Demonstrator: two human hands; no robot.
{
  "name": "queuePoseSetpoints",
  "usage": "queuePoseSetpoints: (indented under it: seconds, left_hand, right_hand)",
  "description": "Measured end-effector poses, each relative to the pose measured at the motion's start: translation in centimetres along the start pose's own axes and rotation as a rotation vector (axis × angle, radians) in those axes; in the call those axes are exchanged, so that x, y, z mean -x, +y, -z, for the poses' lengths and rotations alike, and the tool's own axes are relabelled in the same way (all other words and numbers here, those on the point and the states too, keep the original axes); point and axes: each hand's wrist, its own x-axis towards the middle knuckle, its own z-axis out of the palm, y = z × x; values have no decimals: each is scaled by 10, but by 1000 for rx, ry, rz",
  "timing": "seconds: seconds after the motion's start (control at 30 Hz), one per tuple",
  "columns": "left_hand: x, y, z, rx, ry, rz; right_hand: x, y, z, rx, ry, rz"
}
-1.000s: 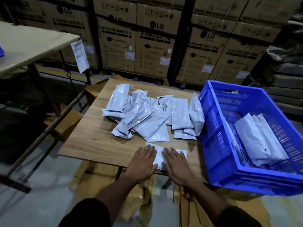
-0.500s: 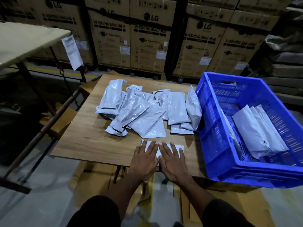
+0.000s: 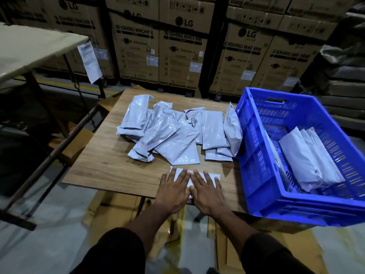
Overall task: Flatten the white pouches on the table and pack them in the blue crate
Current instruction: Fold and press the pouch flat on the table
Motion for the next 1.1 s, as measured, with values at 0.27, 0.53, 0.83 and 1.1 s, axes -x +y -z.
queuePoseSetpoints:
  seconds: [0.27,0.53,0.83,1.1]
  left_hand:
    - [0,1,7,65,-12,1]
    - [3,-6,-14,142,144,65]
    - [8,-7,-10,83,175,54]
    - [8,-5,-2,39,106,112]
  right_hand:
    - [-13,-9,17,54,-61,2]
    - [1,3,-17,-32,180,-50]
    - [-1,6,-25,-41,190,-111]
    - [7,10,-24,-25,212,-157]
